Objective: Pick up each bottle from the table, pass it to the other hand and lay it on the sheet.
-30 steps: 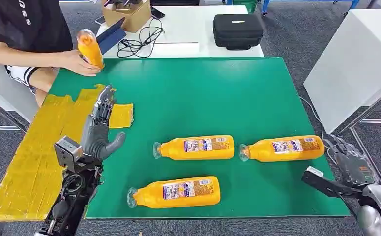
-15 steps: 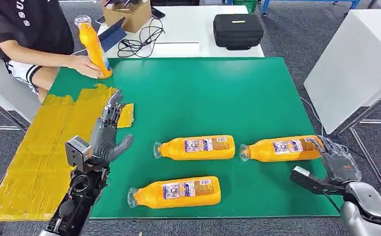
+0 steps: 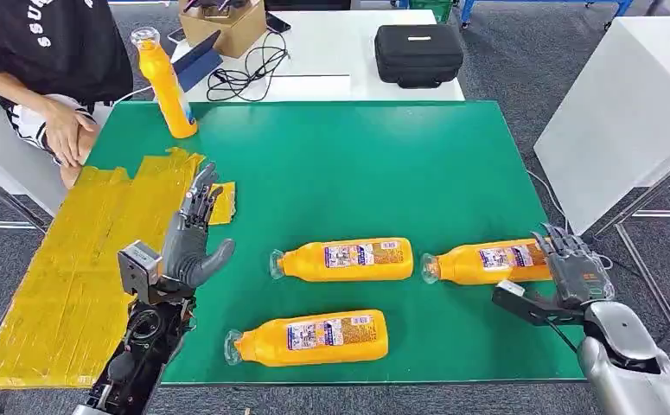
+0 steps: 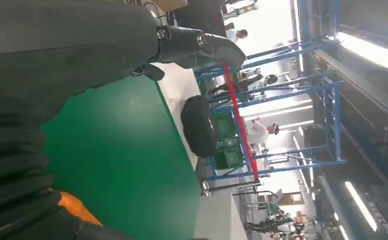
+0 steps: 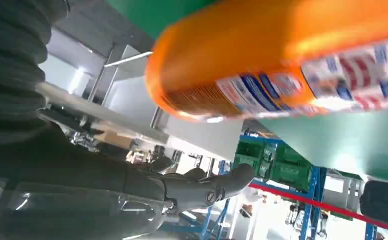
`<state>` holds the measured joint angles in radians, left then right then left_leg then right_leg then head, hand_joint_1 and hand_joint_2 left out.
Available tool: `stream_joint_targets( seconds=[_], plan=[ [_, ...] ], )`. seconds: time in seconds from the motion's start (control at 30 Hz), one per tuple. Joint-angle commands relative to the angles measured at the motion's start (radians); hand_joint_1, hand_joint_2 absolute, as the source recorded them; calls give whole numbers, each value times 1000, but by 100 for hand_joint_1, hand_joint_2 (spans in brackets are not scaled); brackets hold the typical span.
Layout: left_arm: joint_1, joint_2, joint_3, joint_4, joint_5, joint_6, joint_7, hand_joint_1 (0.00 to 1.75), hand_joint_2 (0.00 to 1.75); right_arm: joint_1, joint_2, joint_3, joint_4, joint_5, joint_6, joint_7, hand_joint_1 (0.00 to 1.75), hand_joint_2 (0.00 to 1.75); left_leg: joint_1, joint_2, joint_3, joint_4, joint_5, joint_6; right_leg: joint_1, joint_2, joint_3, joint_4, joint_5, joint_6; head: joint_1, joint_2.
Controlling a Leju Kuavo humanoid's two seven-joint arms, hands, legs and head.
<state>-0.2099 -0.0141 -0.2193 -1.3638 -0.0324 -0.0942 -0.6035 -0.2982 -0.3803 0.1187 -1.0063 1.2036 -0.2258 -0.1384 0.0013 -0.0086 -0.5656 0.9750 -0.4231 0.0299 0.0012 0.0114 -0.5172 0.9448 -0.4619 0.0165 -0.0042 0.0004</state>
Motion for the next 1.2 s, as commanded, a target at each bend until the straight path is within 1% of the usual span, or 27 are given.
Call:
stream_joint_targets(
  seconds=[0.03, 0.1, 0.13, 0.2, 0.23, 0.3, 0.33, 0.37, 0.4, 0.47, 0.5, 0.6, 0.63, 0.67, 0.77, 0.83, 0.93, 0.97, 1.0, 1.1, 1.2],
  plan=[
    [-38, -7, -4, 108, 25, -5, 8, 0, 175, -190, 58, 130, 211, 18, 10, 31, 0, 175, 1, 4, 3, -1, -1, -1, 1, 3, 3, -1, 0, 1, 0, 0],
    [-38, -6, 2, 108, 30, -5, 10, 0, 175, -221, 70, 156, 245, 26, 14, 42, 0, 175, 0, 3, 2, 0, -1, -1, 0, 3, 1, -1, 0, 0, 0, 0],
    [-35, -4, 7, 103, 34, -5, 11, 0, 175, -235, 76, 172, 263, 36, 23, 58, 0, 175, 0, 5, 4, 0, -2, -1, 0, 4, 3, -1, 0, 1, 0, 0],
    [-30, -2, 11, 97, 37, -4, 11, 0, 175, -249, 84, 176, 291, 40, 43, 74, 0, 175, 0, 4, 2, -1, -1, -1, 0, 3, 1, -1, 0, 0, 0, 0],
    [-28, 0, 12, 98, 36, -4, 11, 0, 175, -250, 85, 176, 292, 40, 43, 75, 0, 175, 1, 5, 4, 0, -2, -1, 1, 4, 3, -1, 0, 0, 0, 0],
    [-25, 0, 14, 92, 37, -4, 11, 0, 175, -254, 85, 178, 303, 42, 40, 79, 0, 175, 1, 2, 2, -1, -1, -1, 1, 1, 1, -1, 0, 0, 0, 0],
    [-24, -2, 16, 91, 37, -3, 11, 0, 175, -261, 83, 185, 319, 50, 48, 84, 0, 175, 2, 4, 5, 0, -2, -2, 2, 2, 5, -1, 0, 1, 0, 0],
    [-19, -3, 21, 87, 38, -2, 11, 0, 175, -275, 88, 181, 351, 41, 74, 87, 0, 175, 1, 3, 4, 0, -2, -1, 1, 1, 4, -1, 0, 1, 0, 0],
    [-15, -4, 25, 85, 38, -1, 11, 0, 175, -293, 94, 176, 393, 20, 123, 79, 0, 175, 0, 2, 2, -1, -1, -1, 0, 1, 2, -1, 0, 1, 0, 0],
    [-11, -7, 28, 90, 39, -3, 10, 0, 175, -322, 97, 167, 465, -36, 242, 54, 0, 175, 0, 2, 2, -1, -1, 0, 0, 2, 2, -1, 0, 1, 0, 0],
    [-13, -10, 23, 96, 40, -5, 9, 0, 175, -337, 92, 163, 506, -55, 310, 59, 0, 175, 0, 3, 3, 0, -1, -1, 1, 2, 3, -1, 0, 1, 0, 0],
    [-15, -13, 21, 99, 39, -4, 9, 0, 175, -336, 87, 163, 513, -56, 311, 58, 0, 175, 1, 1, 4, 0, -1, -1, 1, 0, 4, -1, -1, 1, 0, 0],
    [-28, -16, 13, 115, 40, -4, 9, 0, 175, -363, 89, 167, 581, -78, 433, 72, 0, 175, 1, 1, 4, -1, -1, -1, 1, 0, 4, -2, 0, 1, 0, 0],
    [-39, -21, 10, 125, 40, -4, 10, 0, 175, -366, 82, 176, 591, -81, 462, 71, 0, 175, 1, 1, 5, -1, -1, -1, 1, -1, 5, -2, 0, 1, 0, 0],
    [-57, -25, 6, 126, 46, 0, 24, 0, 175, -362, 85, 172, 617, -105, 456, 68, 0, 175, 2, -3, 5, 0, -1, -1, 2, -5, 7, -2, -1, 1, 0, 0],
    [-60, -24, 7, 121, 50, 2, 29, 0, 175, -361, 92, 175, 623, -110, 464, 65, 0, 175, 2, -2, 6, -1, 0, -1, 2, -3, 8, -4, 0, 1, 0, 0],
    [-63, -23, 8, 117, 53, 1, 33, 0, 175, -362, 95, 178, 623, -110, 463, 67, 0, 175, 2, -4, 9, -1, 0, -1, 2, -5, 11, -4, 0, 1, 1, 0],
    [-66, -21, 3, 117, 54, 2, 36, 0, 175, -359, 96, 186, 619, -113, 449, 55, 155, 175, 2, -1, 9, -1, 0, -1, 2, -2, 10, -3, 1, 1, 0, 0],
    [-69, -21, 1, 118, 55, 2, 37, 0, 175, -356, 96, 189, 618, -125, 443, 37, 175, 175, 2, -1, 10, -1, 0, -1, 2, -3, 11, -3, 1, 1, 0, 0],
    [-68, -25, 1, 122, 55, 3, 40, 0, 175, -336, 93, 192, 598, -135, 409, 29, 175, 175, 2, -2, 12, 0, 0, -1, 2, -3, 13, -3, 0, 0, 0, 0],
    [-65, -27, 1, 123, 54, 3, 40, 0, 175, -336, 91, 194, 594, -135, 403, 28, 175, 175, 2, -2, 13, -1, 1, -1, 2, -4, 14, -4, 1, 1, 1, 0]
  ],
)
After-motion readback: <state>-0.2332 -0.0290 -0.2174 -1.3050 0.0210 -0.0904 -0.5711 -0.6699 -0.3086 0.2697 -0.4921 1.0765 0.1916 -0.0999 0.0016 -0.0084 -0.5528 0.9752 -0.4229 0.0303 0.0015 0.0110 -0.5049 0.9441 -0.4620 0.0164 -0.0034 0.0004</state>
